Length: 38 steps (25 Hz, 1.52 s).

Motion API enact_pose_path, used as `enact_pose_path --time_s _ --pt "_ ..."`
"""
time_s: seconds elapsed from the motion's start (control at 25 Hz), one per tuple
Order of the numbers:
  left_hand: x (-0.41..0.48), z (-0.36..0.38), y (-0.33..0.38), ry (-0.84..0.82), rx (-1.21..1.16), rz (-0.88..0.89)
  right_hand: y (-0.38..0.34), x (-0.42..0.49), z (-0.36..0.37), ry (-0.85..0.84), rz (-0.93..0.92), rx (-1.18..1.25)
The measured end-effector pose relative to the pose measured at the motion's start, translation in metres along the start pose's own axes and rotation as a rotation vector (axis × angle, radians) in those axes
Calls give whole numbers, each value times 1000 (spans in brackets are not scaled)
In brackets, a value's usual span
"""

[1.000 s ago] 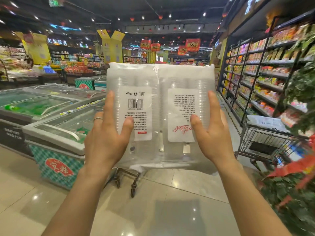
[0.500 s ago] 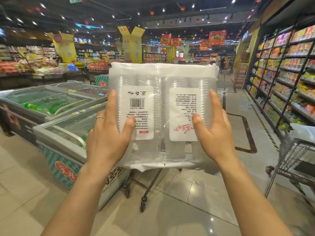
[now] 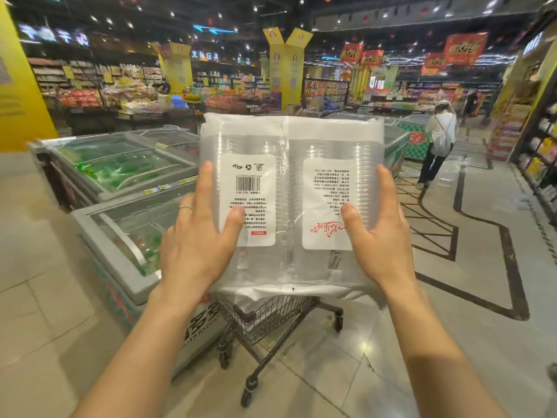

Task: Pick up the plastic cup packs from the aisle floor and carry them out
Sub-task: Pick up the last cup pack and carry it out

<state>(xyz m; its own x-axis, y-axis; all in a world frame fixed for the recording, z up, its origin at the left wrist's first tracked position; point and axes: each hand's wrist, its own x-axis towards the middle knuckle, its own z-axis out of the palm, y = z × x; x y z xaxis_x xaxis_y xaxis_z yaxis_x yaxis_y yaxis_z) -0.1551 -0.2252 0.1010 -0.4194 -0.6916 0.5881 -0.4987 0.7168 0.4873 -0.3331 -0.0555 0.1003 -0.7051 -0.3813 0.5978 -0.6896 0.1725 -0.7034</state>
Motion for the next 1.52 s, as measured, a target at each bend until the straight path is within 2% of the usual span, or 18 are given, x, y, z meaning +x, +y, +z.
enact_pose_path --time_s 0.32,0.68,0.88,1.16,1.52 --pt "80 90 -10 -12 31 -69 71 104 61 -89 -5 46" --pt "210 199 -96 49 41 -202 126 236 217 -229 -76 4" --pt "263 244 -150 43 111 -300 155 301 305 -394 -129 -2" --pt "272 308 -210 -60 243 -455 211 341 414 -674 -139 -26" --pt "270 405 -220 -243 392 -730 331 359 514 -1054 -63 18"
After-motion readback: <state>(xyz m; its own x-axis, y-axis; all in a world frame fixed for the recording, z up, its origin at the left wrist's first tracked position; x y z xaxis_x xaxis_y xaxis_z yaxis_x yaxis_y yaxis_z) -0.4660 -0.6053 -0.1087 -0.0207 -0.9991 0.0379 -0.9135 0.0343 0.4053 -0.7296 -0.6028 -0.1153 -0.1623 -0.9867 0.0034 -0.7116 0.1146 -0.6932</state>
